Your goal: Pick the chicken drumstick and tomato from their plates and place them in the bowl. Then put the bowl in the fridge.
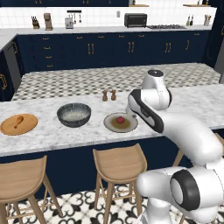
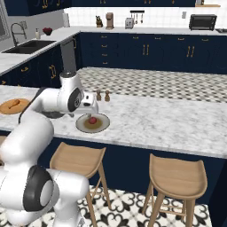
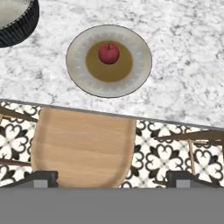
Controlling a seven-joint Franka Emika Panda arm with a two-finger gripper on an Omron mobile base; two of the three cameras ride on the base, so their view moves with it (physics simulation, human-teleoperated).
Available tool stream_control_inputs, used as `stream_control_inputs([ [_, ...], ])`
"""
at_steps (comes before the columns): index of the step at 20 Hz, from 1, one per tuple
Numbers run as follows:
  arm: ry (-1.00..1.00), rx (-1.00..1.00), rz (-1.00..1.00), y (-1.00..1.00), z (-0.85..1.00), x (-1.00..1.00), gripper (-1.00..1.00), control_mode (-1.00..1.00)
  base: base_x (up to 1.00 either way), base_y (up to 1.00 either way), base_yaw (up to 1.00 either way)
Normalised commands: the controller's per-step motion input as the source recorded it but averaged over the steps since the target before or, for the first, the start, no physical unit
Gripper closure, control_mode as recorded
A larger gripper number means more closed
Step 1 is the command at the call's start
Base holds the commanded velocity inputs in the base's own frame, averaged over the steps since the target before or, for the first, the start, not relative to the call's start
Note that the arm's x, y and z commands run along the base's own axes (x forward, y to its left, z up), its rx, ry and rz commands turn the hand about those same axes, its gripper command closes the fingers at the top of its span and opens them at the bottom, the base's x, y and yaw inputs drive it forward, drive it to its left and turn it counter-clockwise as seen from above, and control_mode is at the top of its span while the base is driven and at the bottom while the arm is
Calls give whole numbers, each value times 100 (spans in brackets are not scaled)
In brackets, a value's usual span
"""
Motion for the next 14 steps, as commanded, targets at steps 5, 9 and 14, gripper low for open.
stream_control_inputs([
  [5,2,0,11,0,-43,100,-100,-100,0,0,0],
  [9,0,0,11,1,-47,98,-100,-100,0,0,0],
  [14,0,0,8,16,-44,70,-100,-100,0,0,0],
])
